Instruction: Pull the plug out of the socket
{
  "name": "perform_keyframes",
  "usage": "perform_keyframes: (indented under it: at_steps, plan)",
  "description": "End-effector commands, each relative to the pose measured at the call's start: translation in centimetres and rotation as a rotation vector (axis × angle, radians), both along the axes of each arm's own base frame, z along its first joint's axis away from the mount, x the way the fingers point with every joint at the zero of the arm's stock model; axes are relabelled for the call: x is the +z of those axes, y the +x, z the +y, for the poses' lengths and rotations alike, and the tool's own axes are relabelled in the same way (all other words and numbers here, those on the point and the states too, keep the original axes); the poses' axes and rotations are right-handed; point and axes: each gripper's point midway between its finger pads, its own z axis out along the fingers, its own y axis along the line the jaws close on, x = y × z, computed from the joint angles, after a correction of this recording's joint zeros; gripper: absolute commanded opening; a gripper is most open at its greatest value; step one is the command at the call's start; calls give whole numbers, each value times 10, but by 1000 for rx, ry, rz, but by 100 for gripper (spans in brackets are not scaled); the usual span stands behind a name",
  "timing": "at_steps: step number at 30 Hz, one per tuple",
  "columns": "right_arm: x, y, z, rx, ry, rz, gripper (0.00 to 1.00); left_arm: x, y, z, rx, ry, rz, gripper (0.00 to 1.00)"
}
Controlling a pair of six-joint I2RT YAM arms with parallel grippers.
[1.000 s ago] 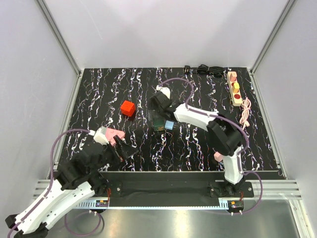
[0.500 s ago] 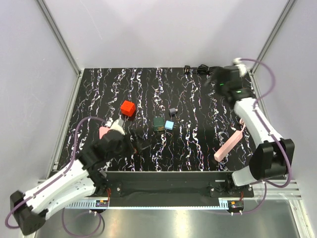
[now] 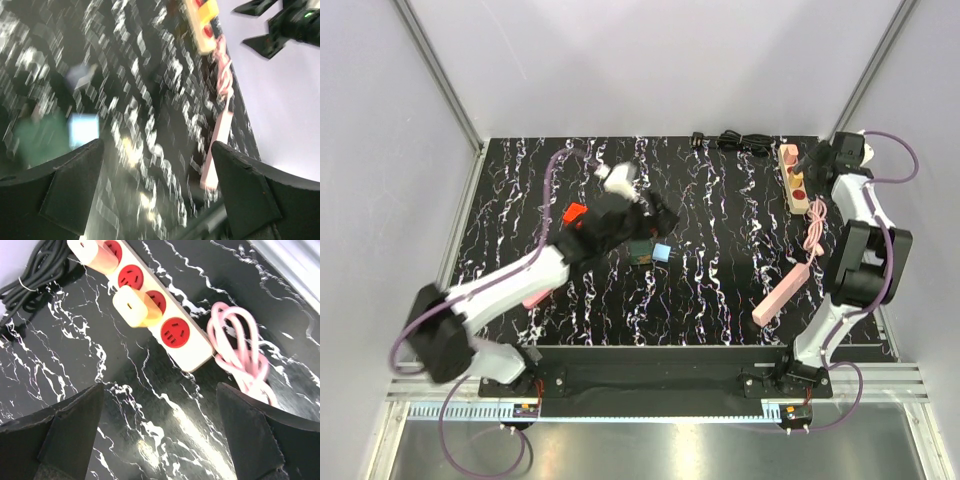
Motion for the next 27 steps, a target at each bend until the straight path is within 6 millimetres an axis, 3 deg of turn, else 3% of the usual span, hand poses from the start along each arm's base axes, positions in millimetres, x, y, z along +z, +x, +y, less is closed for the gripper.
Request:
perform_keyframes:
  at_steps: [1, 2, 3, 5, 6, 8, 9, 10, 11, 12, 13, 14, 15, 17, 18, 20, 21, 25, 27]
  plan:
    - [30, 33, 3, 59, 35, -113, 100, 50, 52, -32, -45, -34, -194, 93]
    - [28, 37, 5, 52, 61, -118, 100, 66, 58, -43, -87, -70, -217, 94]
    - [18, 42, 4, 19, 111, -113, 99, 55, 70, -51, -96, -68, -208, 93]
    - [12, 46, 3, -25, 150, -119, 94, 81, 82, -64, -160, -151, -284, 93]
    - [1, 42, 4, -77, 197, -109, 93, 72, 92, -71, -172, -152, -276, 92]
    - [0, 45, 2, -131, 224, -168, 91, 91, 106, -76, -194, -186, -312, 91]
    - [-12, 35, 6, -175, 274, -169, 90, 78, 116, -82, -204, -175, -291, 91]
    - [-8, 39, -1, -218, 268, -231, 89, 78, 122, -83, -219, -178, -289, 91]
    - [-27, 26, 1, -254, 285, -215, 89, 89, 130, -85, -219, -191, -313, 91]
    - [-23, 24, -1, -293, 306, -252, 88, 78, 139, -88, -222, -182, -308, 91]
    - [-14, 29, -10, -325, 285, -327, 88, 80, 148, -86, -223, -180, -334, 90]
    - [-22, 24, -12, -354, 280, -322, 88, 88, 155, -87, -219, -186, -360, 90]
    - [-24, 24, -16, -371, 272, -330, 87, 77, 165, -89, -215, -179, -355, 90]
    - [-32, 18, -25, -414, 233, -321, 88, 84, 180, -90, -219, -192, -405, 90]
    - [-34, 16, -28, -433, 224, -321, 89, 71, 189, -94, -226, -188, -408, 89]
    - [-47, 2, -36, -490, 191, -307, 88, 67, 197, -99, -240, -184, -425, 88]
    - [-47, -1, -39, -506, 189, -317, 89, 49, 202, -103, -247, -174, -407, 88]
    - [-68, -24, -52, -568, 197, -266, 89, 26, 206, -112, -268, -209, -377, 85]
    - [-76, -39, -63, -611, 205, -252, 89, 24, 205, -112, -275, -217, -383, 84]
